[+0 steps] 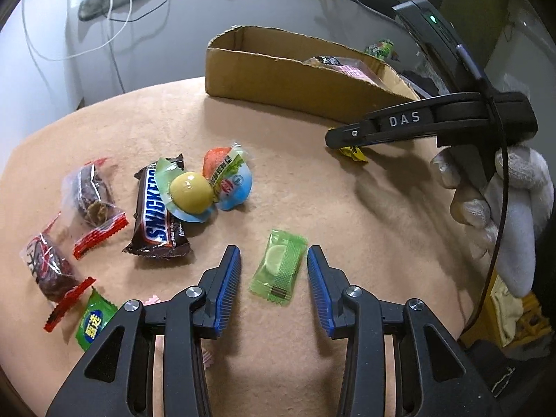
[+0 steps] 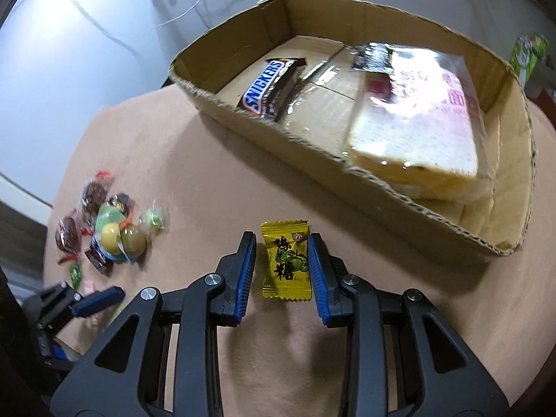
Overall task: Organize snacks
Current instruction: 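Grasp the green candy with the left gripper while the right grasps the yellow candy, then carry the green candy with the left gripper while the right carries the yellow candy to the box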
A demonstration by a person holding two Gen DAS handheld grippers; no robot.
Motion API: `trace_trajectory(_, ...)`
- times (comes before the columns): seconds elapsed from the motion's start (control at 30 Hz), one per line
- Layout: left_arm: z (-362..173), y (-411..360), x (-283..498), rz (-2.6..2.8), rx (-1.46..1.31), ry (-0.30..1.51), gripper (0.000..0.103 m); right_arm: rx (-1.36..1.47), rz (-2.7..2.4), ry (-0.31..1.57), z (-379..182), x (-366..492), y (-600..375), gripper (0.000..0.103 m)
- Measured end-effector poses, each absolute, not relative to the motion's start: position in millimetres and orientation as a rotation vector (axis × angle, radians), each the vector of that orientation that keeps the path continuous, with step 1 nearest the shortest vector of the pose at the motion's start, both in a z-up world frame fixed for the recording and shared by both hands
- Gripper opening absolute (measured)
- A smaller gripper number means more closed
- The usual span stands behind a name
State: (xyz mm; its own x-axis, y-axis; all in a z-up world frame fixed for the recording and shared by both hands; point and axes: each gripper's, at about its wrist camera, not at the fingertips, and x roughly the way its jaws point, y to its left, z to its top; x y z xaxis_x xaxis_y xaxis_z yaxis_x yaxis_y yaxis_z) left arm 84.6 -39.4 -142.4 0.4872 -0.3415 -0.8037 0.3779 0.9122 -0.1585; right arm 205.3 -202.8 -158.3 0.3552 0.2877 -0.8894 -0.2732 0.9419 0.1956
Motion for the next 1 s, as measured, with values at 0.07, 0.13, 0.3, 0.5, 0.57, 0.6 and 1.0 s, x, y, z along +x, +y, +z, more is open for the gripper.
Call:
trace_trajectory(0.07,-142.7,-40.6,84.2,-0.434,0.054,0.959,0.039,-0.021,0.363,1.145,-158.6,200.9,-198.1,0.031)
trace_trajectory(0.13,-143.0,-40.9,83.5,-0.429,0.058,0.952,0.039,-0.053,0.361,1.136,-159.1,197.3,-193.8,0.031)
trace_trajectory(0.3,-142.8,-45.2,82.7,-0.417,0.080,0.942,0.029,-0.108,0.339,1.112,-160.4,191.6,-183.8,0.026)
trace_trajectory(0.5,-143.7,-47.1,77.4,-0.397,0.096,0.919,0.020,-0.105,0.343,1.104,-160.0,186.5,-184.6,0.024)
trace_trajectory(0.57,-143.5,-45.7,76.4,-0.387,0.074,0.917,0.020,-0.087,0.353,1.105,-159.2,184.6,-188.1,0.024)
trace_trajectory(0.6,-142.8,-44.8,76.1,-0.388,0.062,0.918,0.020,-0.076,0.358,1.106,-158.6,183.4,-190.5,0.024)
trace_trajectory(1.0,-125.0,-34.4,78.9,-0.375,-0.046,0.884,0.019,-0.012,0.389,1.062,-135.4,170.2,-212.8,0.024)
